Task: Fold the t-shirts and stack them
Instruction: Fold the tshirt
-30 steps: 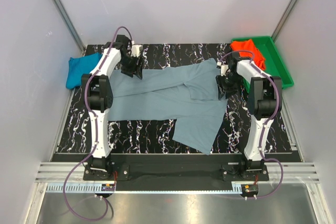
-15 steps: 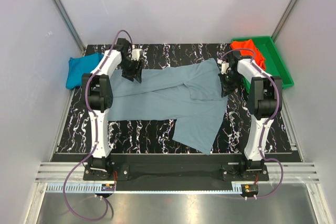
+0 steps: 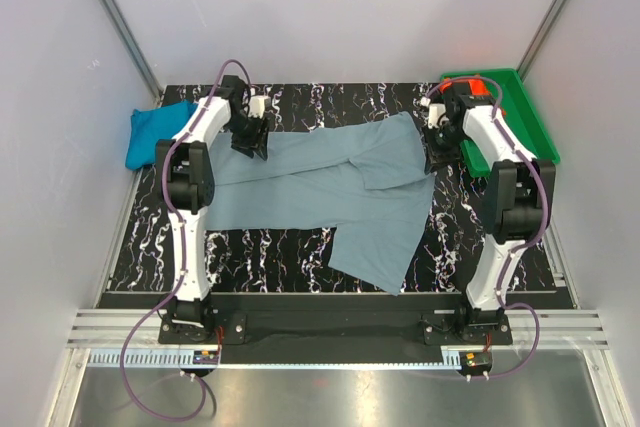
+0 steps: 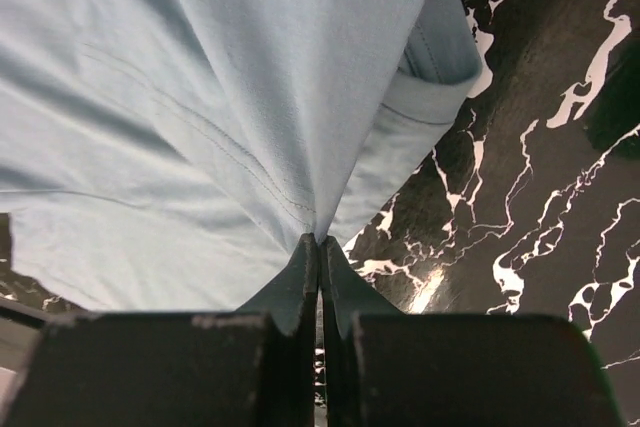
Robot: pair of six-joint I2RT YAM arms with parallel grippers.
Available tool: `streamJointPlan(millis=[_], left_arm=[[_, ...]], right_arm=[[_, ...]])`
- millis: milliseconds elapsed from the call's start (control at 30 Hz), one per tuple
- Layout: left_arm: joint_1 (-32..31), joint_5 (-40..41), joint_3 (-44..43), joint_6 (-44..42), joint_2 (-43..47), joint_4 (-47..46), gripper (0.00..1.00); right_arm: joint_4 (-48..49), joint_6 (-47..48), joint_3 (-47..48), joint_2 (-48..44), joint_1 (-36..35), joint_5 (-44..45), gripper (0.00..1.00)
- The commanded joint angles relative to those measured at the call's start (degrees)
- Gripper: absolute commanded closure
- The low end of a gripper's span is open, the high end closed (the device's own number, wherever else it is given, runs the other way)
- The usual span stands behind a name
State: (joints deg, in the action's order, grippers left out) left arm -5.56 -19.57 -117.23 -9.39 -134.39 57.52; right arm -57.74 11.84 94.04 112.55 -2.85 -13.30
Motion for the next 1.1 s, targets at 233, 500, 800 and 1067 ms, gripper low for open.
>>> streamJointPlan(millis=[233,500,800,1067], left_arm=[[0.2,-0.5,0.0,0.0,1.0,-0.7,0.46],[0.1,-0.5,-0.7,0.1,1.2,-0.8,0.46],[-0.8,-0.3,-0.7,-0.1,1.5,-0.9,0.46],[-0.7,0.3,-0.5,-0.5,2.3,-0.7,0.46]], right_arm=[[-3.8,-2.0,0.2,-6.6,0.3,-4.3,1.00],[-4.4,-2.8,-3.3,-9.5,0.2,-6.4,1.00],[-2.1,-3.0,-9.5,-8.6,0.2,-5.2,1.00],[-0.7,-2.6,-6.3,-2.6,0.1,-4.0,0.71]])
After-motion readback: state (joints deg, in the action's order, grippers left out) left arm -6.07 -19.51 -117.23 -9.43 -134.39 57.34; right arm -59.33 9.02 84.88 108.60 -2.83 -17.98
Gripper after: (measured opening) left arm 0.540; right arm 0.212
